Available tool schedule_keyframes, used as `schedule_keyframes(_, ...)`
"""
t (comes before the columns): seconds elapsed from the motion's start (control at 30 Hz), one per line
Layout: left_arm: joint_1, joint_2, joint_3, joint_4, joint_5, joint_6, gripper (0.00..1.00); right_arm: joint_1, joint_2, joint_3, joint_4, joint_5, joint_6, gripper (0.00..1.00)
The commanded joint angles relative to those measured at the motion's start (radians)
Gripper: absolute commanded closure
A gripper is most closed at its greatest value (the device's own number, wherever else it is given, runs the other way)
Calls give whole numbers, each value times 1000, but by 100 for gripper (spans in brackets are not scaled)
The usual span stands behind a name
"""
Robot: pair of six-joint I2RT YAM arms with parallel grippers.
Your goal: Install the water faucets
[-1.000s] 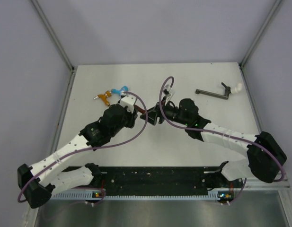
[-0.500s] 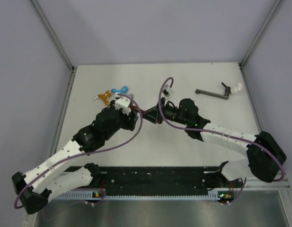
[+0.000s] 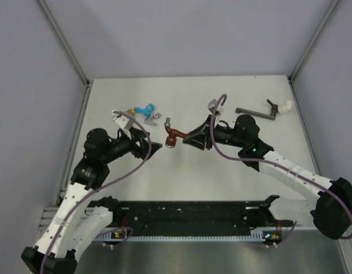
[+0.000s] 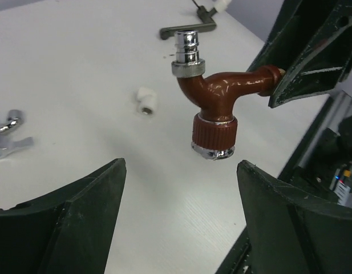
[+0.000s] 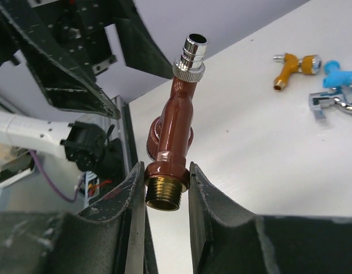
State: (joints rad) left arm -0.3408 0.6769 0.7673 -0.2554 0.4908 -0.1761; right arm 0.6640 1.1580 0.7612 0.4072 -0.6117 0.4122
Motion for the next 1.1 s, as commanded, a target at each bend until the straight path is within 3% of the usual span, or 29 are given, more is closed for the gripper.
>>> schedule_keyframes(0.0, 19, 41, -26, 194, 357, -82, 17, 0, -40, 52, -18, -163, -56, 100)
schedule_keyframes(0.2, 19, 104, -25, 369, 448, -184, 19, 0, -41, 21, 88, -232, -32, 100)
schedule_keyframes(0.43, 17, 213, -74, 649, 509, -423, 24, 0, -35, 10, 153, -246, -32, 100)
schedule_keyframes(0.67, 0, 277, -131, 853, 460, -612, 33, 0, -14, 0, 223, -238, -10, 100)
schedule_keyframes(1.07, -26, 306, -175, 1058, 454, -752, 38, 0, 6, -13, 263, -237, 7, 100)
